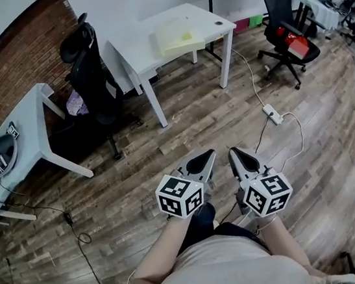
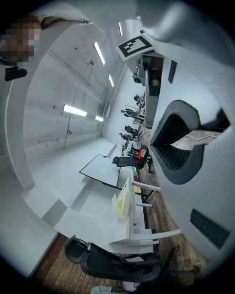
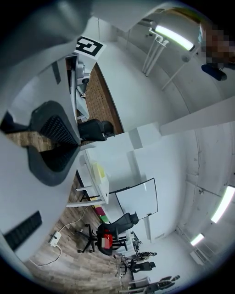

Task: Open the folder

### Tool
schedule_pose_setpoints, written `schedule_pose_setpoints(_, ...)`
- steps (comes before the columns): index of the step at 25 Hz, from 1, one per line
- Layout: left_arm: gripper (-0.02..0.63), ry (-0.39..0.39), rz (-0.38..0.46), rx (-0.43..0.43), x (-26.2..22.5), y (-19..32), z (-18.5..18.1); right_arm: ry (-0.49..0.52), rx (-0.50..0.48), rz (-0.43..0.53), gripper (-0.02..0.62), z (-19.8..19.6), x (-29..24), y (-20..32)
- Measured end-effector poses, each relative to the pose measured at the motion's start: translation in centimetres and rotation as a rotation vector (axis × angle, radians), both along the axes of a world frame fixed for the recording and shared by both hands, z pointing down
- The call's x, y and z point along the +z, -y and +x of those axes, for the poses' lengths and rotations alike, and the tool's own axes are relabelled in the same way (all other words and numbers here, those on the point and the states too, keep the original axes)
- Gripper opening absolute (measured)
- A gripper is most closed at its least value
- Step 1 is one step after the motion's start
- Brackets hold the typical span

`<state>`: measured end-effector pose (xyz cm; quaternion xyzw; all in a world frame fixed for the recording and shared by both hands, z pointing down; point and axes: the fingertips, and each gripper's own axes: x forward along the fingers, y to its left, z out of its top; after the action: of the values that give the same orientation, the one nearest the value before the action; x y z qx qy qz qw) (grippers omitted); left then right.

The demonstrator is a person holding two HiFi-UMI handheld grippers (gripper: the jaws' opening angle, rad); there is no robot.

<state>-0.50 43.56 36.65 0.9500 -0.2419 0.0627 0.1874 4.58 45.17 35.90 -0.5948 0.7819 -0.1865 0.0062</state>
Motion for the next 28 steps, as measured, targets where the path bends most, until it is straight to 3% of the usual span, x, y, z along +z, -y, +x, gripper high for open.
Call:
schedule_pose_setpoints(8, 0.017, -0.022, -0.008, 0.002, 0.2, 5.9, 0.9, -0.007, 0.015, -0.007, 0.021, 1.1, 0.9, 5.4)
schedule_pose_setpoints(28, 0.017, -0.003, 0.016, 0.103, -0.3, 28.6, 4.5, -0.028, 0.074, 0.008, 0.022, 3.5, 0.0, 28.4)
